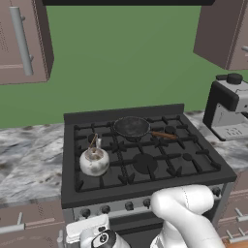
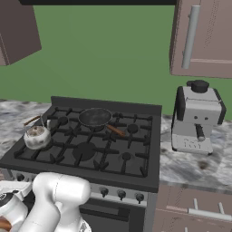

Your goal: Pick the kettle from the counter and place it on a stove burner. Then turn the burner on.

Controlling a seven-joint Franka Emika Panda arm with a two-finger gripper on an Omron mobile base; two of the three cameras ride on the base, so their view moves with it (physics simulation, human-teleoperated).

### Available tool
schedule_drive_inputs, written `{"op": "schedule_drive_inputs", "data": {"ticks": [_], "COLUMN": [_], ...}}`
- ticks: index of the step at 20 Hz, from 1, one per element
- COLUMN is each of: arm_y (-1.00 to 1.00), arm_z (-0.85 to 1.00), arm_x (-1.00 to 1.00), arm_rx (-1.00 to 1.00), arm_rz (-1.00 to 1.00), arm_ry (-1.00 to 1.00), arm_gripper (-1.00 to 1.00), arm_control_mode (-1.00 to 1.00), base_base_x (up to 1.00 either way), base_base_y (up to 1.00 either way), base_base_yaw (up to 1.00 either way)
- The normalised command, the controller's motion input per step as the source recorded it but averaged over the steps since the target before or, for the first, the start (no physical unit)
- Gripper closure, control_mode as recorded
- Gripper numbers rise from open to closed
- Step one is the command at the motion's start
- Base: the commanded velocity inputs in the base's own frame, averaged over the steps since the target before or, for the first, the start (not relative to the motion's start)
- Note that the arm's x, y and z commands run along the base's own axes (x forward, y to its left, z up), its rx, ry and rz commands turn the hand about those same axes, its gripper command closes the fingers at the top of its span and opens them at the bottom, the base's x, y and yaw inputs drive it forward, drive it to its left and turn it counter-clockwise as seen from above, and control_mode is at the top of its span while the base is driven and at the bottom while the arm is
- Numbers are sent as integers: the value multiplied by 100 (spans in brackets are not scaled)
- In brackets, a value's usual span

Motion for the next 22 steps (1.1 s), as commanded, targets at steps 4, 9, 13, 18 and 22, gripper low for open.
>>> {"op": "schedule_drive_inputs", "data": {"ticks": [4,9,13,18,22], "arm_y": [1,7,9,15,1], "arm_z": [0,0,-1,-2,0], "arm_x": [26,30,28,23,0], "arm_rx": [0,0,0,0,0], "arm_rz": [-2,-3,-2,-5,-1], "arm_ry": [0,0,0,0,0], "arm_gripper": [-100,-100,-100,100,100], "arm_control_mode": [-100,-100,-100,-100,-100], "base_base_x": [0,0,0,0,0], "base_base_y": [0,0,0,0,0], "base_base_yaw": [0,0,0,0,0]}}
